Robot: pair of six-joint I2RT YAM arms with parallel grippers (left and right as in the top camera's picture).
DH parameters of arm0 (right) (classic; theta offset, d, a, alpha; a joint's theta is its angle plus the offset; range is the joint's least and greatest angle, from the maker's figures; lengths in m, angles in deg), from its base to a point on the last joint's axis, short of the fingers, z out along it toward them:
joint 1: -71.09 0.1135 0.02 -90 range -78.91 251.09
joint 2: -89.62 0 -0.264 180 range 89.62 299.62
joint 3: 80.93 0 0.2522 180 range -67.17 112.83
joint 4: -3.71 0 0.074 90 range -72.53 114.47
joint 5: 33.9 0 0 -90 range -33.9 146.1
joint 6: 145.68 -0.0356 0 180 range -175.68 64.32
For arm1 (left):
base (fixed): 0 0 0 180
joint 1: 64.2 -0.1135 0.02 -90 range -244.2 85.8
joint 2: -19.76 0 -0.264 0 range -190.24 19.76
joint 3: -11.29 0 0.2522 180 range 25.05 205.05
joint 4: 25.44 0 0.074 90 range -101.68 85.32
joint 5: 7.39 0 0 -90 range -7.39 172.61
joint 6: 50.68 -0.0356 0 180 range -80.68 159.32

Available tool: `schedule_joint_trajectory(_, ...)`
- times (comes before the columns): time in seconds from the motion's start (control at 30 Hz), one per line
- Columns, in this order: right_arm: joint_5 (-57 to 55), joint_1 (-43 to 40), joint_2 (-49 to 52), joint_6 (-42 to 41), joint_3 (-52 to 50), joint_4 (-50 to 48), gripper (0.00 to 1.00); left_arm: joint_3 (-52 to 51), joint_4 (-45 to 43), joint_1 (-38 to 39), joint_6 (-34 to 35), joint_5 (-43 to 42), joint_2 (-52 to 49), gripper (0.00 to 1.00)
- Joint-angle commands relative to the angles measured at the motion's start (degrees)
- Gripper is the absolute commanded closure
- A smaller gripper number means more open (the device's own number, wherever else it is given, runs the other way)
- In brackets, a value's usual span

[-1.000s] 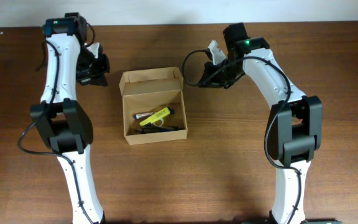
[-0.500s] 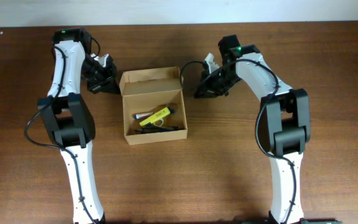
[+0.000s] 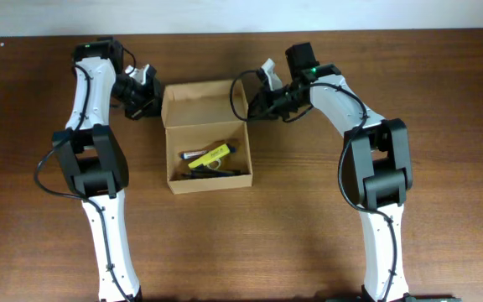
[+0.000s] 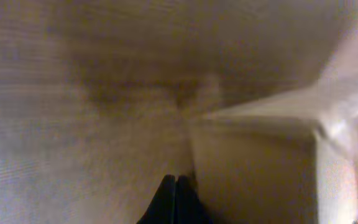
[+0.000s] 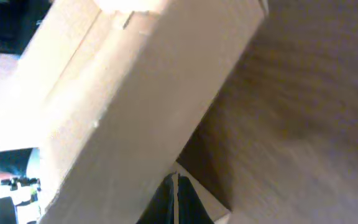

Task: Pack container

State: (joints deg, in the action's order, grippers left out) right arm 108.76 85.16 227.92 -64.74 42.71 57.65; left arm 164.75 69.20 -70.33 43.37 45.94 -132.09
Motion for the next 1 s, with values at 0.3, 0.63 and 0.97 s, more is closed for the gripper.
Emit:
schedule_joint_trajectory(0.3,12.9,0.1,0.4,-2.4,2.2,-7.9,0.96,3.3,-1.6,-2.2,-4.2,-13.5,-0.4,0.98)
schedule_joint_trajectory(0.63,6.7,0.8,-1.9,-0.7,9.4,-3.0,0.97,24.7,10.8,-1.4,-7.2,-6.4,0.2,0.99)
schedule_joint_trajectory(0.97,-11.6,5.2,-2.7,15.5,28.1,26.6,0.96,33.0,15.8,1.8,-6.4,-2.3,3.4,0.99)
